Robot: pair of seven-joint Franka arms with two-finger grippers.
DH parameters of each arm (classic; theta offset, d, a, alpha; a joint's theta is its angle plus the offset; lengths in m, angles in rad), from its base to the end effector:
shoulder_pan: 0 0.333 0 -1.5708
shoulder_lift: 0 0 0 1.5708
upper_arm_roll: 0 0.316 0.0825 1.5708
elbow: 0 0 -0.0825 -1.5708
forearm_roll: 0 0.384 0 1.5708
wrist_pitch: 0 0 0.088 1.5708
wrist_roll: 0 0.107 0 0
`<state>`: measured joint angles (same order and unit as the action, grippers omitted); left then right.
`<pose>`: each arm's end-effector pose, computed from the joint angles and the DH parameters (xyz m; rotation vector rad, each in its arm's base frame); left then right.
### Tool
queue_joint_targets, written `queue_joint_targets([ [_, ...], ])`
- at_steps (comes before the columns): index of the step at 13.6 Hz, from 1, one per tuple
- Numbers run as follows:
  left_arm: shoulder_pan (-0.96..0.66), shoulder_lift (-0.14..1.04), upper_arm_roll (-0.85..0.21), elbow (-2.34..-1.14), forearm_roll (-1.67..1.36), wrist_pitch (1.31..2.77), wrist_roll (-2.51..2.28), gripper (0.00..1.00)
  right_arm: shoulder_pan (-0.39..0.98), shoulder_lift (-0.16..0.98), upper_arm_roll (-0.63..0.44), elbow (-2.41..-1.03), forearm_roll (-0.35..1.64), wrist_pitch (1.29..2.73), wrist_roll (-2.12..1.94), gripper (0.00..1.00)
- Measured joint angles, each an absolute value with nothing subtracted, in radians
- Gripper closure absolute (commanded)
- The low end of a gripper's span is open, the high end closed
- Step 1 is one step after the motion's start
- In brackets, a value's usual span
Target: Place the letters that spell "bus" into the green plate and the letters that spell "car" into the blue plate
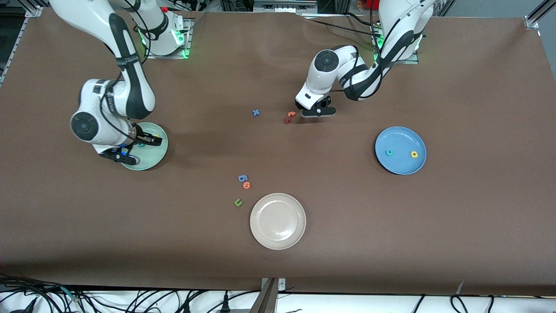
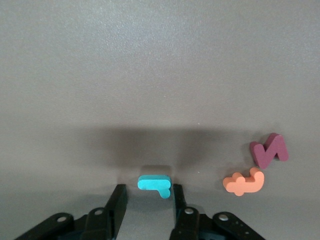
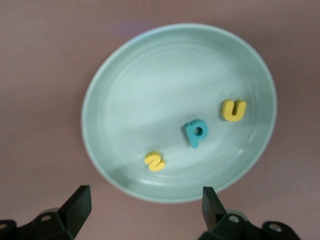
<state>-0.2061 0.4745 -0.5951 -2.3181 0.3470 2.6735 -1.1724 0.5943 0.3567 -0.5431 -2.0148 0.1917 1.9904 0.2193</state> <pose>0.3398 -0.3883 0.1714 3.0770 0.1655 -0.1401 0.5583 0.0461 0.2764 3.0082 -0.4194 -0.4812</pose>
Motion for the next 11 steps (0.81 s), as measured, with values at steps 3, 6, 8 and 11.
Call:
queue_joint_targets([
  [3,-0.209,0.474,-0.595,-2.317,0.347,2.673,-1.173,0.74,0.590,0.335,-0.583,-1.813,0.192,1.772,0.218,0.01],
  [6,-0.209,0.474,-0.595,-2.316,0.348,2.673,-1.173,0.79,0.589,0.329,-0.607,-1.685,0.192,1.681,0.185,0.01],
  [8,-0.210,0.474,-0.595,-2.316,0.348,2.673,-1.173,0.79,0.589,0.329,-0.633,-1.599,0.192,1.625,0.120,0.01],
  [11,-0.210,0.474,-0.595,-2.316,0.348,2.673,-1.173,0.79,0.588,0.328,-0.679,-1.500,0.192,1.580,0.019,0.01],
])
